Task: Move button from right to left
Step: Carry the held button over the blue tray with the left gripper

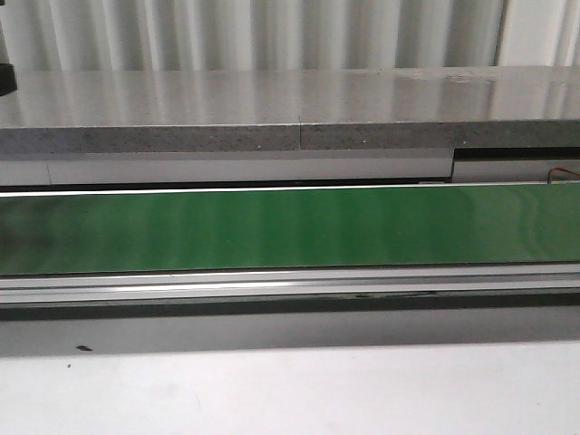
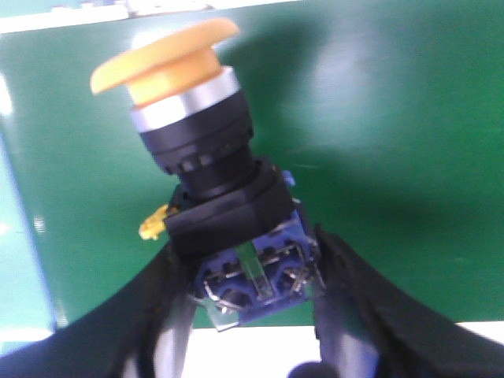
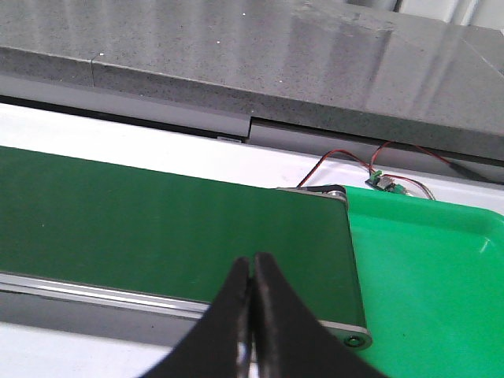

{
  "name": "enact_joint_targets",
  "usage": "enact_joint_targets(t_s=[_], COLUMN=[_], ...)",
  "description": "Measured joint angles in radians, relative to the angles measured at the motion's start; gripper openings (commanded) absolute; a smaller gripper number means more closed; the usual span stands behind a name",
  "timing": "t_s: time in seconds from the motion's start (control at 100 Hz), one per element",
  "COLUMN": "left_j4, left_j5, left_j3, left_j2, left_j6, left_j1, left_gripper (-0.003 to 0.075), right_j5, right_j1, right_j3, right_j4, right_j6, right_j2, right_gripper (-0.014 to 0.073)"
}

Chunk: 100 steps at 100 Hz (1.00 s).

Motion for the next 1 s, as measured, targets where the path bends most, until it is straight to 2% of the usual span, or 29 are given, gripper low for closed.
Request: enact_joint_targets(t_s=[0.33,0.61,1.0], left_j4=[0.02,0.037,0.104], left_j5=[-0.021,-0.145,-0.165], left_j3=[0.0,0.0,0.0], left_j2=[-0.002,0.004,0.13], left_j6=[0.294,0.478,0.519], left_j1=[0.238,0.342,0.423], left_gripper=[0.0126,0.0126,0.0125], right_j5=[0.0,0.0,0.0], right_j1=[0.0,0.0,0.0], right_j3=[0.0,0.0,0.0], right_j4=[0.0,0.0,0.0], right_j6=[0.0,0.0,0.0], right_j2=[0.0,0.0,0.0], right_gripper=[-0.0068,-0.0068,-0.0068])
